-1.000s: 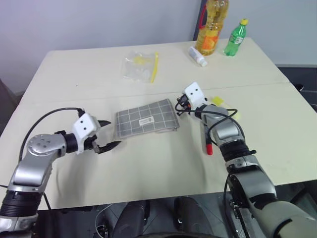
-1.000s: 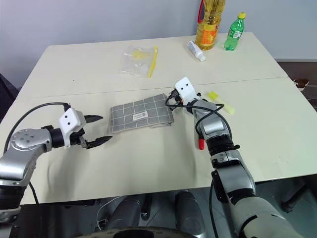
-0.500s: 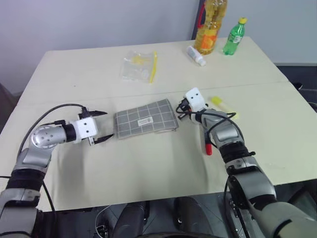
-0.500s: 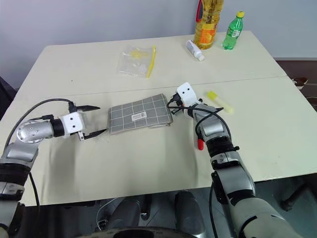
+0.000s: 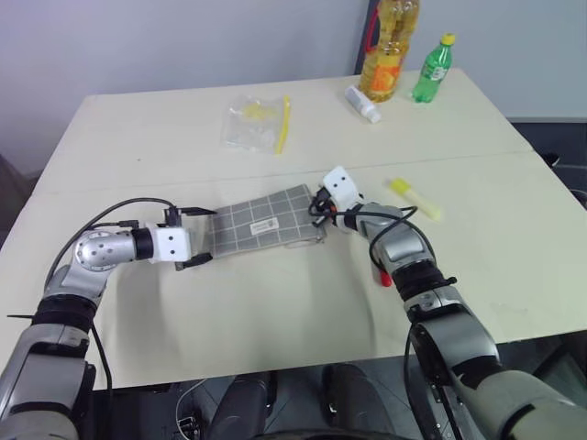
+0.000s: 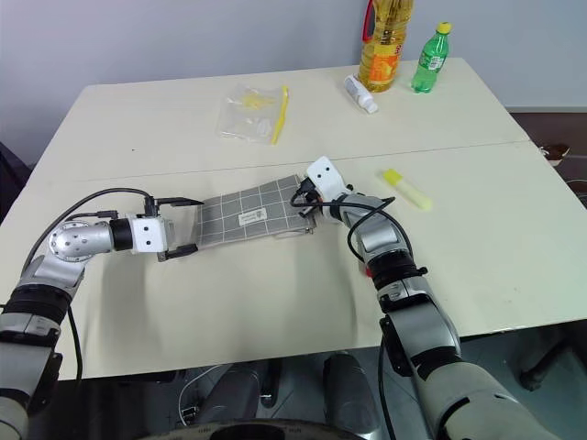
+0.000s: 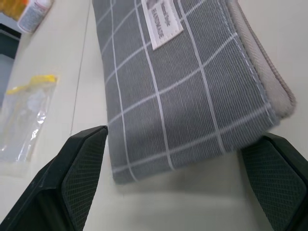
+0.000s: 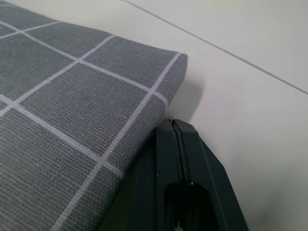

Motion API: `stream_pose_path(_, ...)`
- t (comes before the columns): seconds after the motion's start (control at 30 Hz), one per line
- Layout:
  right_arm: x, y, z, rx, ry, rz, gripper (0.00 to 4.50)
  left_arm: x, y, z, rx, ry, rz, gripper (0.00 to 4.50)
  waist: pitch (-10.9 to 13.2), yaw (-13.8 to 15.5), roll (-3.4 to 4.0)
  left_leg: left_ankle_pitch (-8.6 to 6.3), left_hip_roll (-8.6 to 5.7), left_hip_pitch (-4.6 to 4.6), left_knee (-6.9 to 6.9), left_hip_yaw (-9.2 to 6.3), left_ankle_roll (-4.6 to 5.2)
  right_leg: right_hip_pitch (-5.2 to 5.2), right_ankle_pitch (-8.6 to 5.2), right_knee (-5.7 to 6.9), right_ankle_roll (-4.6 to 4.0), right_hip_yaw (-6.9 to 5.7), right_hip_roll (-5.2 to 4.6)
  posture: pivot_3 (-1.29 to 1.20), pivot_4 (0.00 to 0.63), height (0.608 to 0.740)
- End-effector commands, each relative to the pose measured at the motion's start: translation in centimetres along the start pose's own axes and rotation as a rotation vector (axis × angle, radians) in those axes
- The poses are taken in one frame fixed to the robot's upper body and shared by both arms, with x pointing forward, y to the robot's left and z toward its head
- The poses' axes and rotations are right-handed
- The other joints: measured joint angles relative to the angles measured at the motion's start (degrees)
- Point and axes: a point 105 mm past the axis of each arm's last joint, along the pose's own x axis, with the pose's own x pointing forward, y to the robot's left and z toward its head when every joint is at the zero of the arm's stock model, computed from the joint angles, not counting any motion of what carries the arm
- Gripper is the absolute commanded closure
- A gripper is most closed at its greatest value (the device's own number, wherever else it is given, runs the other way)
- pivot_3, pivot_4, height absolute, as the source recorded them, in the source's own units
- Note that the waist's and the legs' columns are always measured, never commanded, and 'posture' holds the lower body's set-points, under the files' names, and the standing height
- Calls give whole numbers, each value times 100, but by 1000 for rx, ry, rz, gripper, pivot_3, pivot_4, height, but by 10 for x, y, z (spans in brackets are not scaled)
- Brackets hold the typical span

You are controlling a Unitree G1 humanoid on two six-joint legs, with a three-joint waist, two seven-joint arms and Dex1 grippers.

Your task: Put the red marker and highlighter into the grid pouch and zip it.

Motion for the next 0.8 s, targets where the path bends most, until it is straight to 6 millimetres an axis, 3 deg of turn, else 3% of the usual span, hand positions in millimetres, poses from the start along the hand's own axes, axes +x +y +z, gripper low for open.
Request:
stream_pose_path(0.03, 3, 18, 8, -32, -27, 79, 4500, 5, -6, 2, 26, -17, -28, 56, 0, 1, 1, 0, 0, 2, 0, 0, 0, 1, 0, 0, 0, 0, 0, 0, 150, 740)
stream_pose_path(0.1, 3, 22, 8, -44, -29, 98, 4500, 7, -8, 3, 35, -30, -41, 56, 0, 1, 1, 0, 0, 2, 0, 0, 0, 1, 0, 1, 0, -1, 0, 0, 150, 740)
stream_pose_path(0.2, 3, 22, 8, -47, -30, 100, 4500, 7, -9, 4, 33, -44, -42, 858, -1, 0, 1, 0, -1, 2, 0, 0, 0, 1, 0, 1, 0, -1, 0, 0, 150, 740)
stream_pose_path(0.43, 2, 21, 8, -46, -29, 91, 4500, 5, -9, 5, 6, -67, -32, 4463, 0, 0, 1, 0, -1, 2, 0, 0, 0, 0, 0, 2, 0, -1, 1, 0, 150, 740)
stream_pose_path(0.6, -11, -11, 17, -80, -62, -47, 4500, 2, 9, 8, -170, -99, 97, 4463, 0, 10, 1, 0, -1, 0, 0, 0, 0, -1, 0, 3, 0, -1, 1, 0, 150, 740)
stream_pose_path(0.8, -52, -53, 33, -39, -153, -197, 4500, 9, 40, 35, -468, -191, 267, 4463, 2, 33, 0, 0, -2, -14, 20, -7, 1, -1, 0, 5, 1, -1, -1, 0, 150, 740)
